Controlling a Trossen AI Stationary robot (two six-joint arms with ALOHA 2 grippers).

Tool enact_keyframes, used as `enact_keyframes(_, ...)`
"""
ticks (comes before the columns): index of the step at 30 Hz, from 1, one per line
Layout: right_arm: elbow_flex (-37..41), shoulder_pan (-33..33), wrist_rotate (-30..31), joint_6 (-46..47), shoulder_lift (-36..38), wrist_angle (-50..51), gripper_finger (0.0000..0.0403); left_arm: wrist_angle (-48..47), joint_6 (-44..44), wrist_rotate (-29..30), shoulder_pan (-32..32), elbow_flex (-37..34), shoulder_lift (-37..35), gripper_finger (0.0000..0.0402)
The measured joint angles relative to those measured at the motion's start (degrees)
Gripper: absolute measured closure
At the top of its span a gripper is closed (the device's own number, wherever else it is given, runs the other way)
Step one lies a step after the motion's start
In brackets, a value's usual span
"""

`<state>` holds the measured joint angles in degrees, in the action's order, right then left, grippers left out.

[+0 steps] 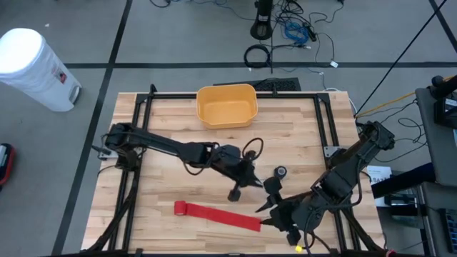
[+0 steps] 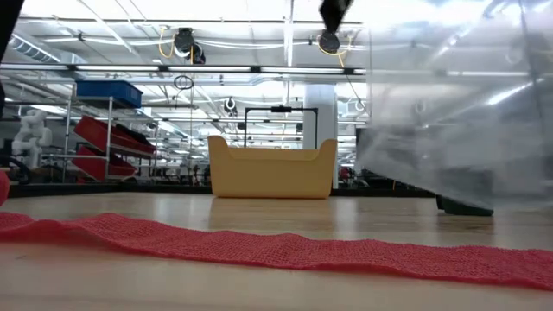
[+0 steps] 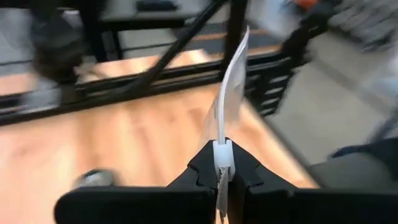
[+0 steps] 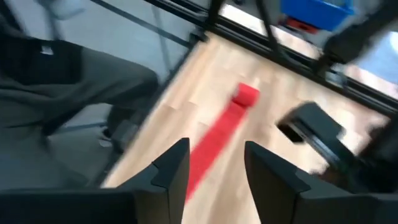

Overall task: Roll bandage
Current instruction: Open the transparent zip bag

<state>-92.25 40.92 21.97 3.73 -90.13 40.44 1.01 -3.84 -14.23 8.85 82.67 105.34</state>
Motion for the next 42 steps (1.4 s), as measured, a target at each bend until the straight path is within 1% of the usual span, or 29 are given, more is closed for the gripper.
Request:
enact_keyframes(4, 0.0, 0.7, 8.5, 2.4, 0.0, 4.5, 0.0254, -10.1, -3.4, 11.1, 1.4, 0.0, -3.9, 0.0395)
enact_keyframes(9, 0.0, 0.3, 22.4, 12.5, 0.0, 8.0, 0.0258, -19.6, -4.2, 26.0, 4.2, 0.0, -6.8, 0.0396)
enact_keyframes(10, 0.0, 0.1, 24.5, 13.1, 0.0, 7.8, 0.0260, -20.4, -4.2, 28.4, 4.9, 0.0, -7.2, 0.0396)
enact_keyframes(12, 0.0, -0.5, 26.5, 13.0, -0.3, 7.3, 0.0260, -22.2, -3.8, 32.6, 6.3, 0.0, -7.6, 0.0396)
enact_keyframes(17, 0.0, -2.4, 25.6, 11.0, -2.1, 6.8, 0.0261, -22.3, -1.1, 39.2, 10.0, 0.0, -7.7, 0.0396)
enact_keyframes(21, 0.0, -3.8, 23.1, 11.6, -3.5, 9.1, 0.0261, -24.0, 0.8, 44.8, 12.6, 0.0, -7.9, 0.0396)
enact_keyframes(23, 0.0, -4.3, 22.1, 12.5, -3.9, 12.1, 0.0261, -27.3, 3.3, 47.3, 13.5, 0.0, -8.8, 0.0396)
enact_keyframes(26, 0.0, -5.4, 21.2, 14.2, -4.0, 17.4, 0.0261, -31.2, 8.4, 49.5, 14.5, 0.0, -10.9, 0.0396)
enact_keyframes(30, 0.0, -6.8, 21.2, 15.1, -3.8, 22.7, 0.0261, -33.1, 12.5, 51.7, 16.5, 0.0, -12.9, 0.0396)
enact_keyframes(32, 0.0, -7.2, 21.2, 15.4, -3.7, 24.0, 0.0261, -35.5, 14.0, 55.0, 18.0, 0.0, -13.7, 0.0396)
enact_keyframes(34, 0.3, -7.2, 21.2, 16.2, -3.7, 25.1, 0.0261, -41.4, 18.3, 59.3, 19.3, 0.0, -14.5, 0.0396)
enact_keyframes(36, 2.2, -7.0, 21.2, 16.9, -3.2, 24.1, 0.0261, -48.9, 25.0, 62.9, 20.6, 0.0, -15.1, 0.0396)
enact_keyframes(38, 5.7, -6.6, 21.4, 17.5, -2.3, 21.7, 0.0261, -55.1, 31.5, 66.0, 22.2, 0.0, -15.2, 0.0396)
enact_keyframes(40, 10.6, -6.6, 21.6, 17.6, -0.8, 16.8, 0.0261, -58.8, 36.1, 68.3, 24.0, 0.0, -15.2, 0.0396)
enact_keyframes(42, 16.3, -6.7, 21.5, 16.7, 1.0, 9.8, 0.0261, -59.8, 38.0, 70.0, 25.4, 0.0, -15.2, 0.0396)
